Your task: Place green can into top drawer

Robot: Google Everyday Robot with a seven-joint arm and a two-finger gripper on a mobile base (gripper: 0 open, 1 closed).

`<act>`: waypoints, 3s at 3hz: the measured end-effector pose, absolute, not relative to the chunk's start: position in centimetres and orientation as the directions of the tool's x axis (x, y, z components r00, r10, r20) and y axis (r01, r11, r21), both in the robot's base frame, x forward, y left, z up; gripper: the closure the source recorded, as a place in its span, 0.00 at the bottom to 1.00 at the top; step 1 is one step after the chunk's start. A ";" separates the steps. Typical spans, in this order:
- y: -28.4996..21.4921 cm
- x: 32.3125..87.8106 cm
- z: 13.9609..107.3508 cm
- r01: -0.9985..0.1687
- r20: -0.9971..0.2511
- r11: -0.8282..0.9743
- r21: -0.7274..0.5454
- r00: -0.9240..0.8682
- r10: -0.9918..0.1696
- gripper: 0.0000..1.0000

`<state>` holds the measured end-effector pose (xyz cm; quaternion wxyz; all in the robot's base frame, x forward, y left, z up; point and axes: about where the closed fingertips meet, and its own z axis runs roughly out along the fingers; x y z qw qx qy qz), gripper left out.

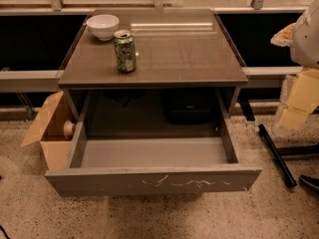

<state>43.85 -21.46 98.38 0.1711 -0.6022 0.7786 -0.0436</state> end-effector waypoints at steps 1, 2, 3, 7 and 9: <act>-21.4 44.2 98.5 -0.917 -0.224 0.275 -0.288 -0.214 -0.951 0.00; -21.5 47.5 97.8 -0.901 -0.294 0.295 -0.319 -0.202 -0.934 0.00; -21.3 52.3 96.4 -0.888 -0.397 0.315 -0.333 -0.171 -0.902 0.00; -14.1 67.6 94.2 -0.924 -0.788 0.311 -0.221 -0.019 -0.615 0.00; -9.4 72.6 92.1 -0.903 -0.848 0.367 -0.223 -0.006 -0.530 0.00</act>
Offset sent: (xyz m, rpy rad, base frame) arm 0.0932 -0.0049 -0.0216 0.1784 -0.1489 -0.0093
